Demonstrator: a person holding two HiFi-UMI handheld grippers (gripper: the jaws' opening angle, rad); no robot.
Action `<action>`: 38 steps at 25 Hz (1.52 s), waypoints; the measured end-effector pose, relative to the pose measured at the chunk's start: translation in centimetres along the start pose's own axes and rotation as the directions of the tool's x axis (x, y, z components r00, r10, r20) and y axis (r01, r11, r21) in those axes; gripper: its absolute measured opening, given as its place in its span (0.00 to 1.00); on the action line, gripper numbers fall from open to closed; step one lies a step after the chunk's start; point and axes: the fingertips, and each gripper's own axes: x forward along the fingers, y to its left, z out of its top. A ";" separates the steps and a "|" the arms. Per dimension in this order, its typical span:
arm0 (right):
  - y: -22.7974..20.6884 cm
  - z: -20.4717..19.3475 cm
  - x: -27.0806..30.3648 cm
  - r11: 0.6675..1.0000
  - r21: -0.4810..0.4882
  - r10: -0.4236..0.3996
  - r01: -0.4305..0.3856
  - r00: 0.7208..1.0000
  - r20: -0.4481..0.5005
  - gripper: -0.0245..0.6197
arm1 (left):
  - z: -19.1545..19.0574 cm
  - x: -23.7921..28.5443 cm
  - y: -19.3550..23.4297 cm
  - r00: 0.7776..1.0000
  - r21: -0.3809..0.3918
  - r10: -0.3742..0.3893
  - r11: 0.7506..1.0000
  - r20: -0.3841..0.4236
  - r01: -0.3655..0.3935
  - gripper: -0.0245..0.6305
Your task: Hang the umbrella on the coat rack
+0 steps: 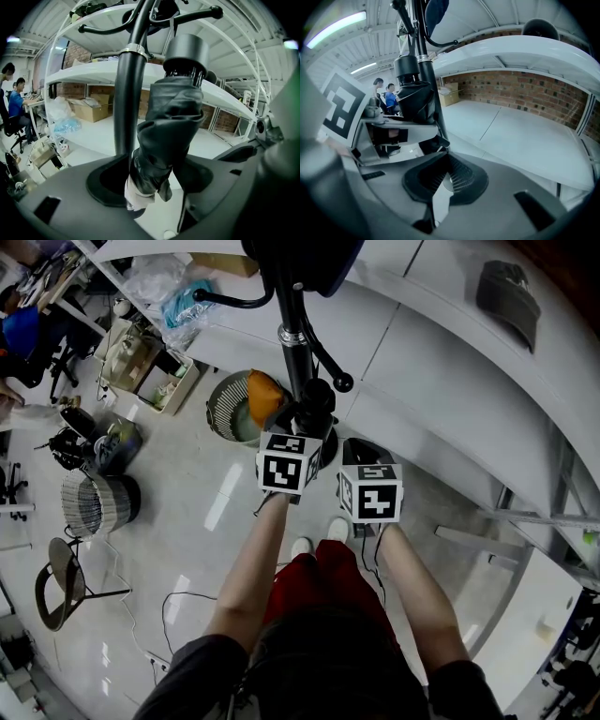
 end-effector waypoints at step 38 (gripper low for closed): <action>5.4 6.2 -11.1 1.000 -0.022 0.024 -0.019 0.952 0.304 0.07 | 4.0 -14.9 -0.9 0.966 -0.019 -0.020 0.999 0.257 0.026 0.07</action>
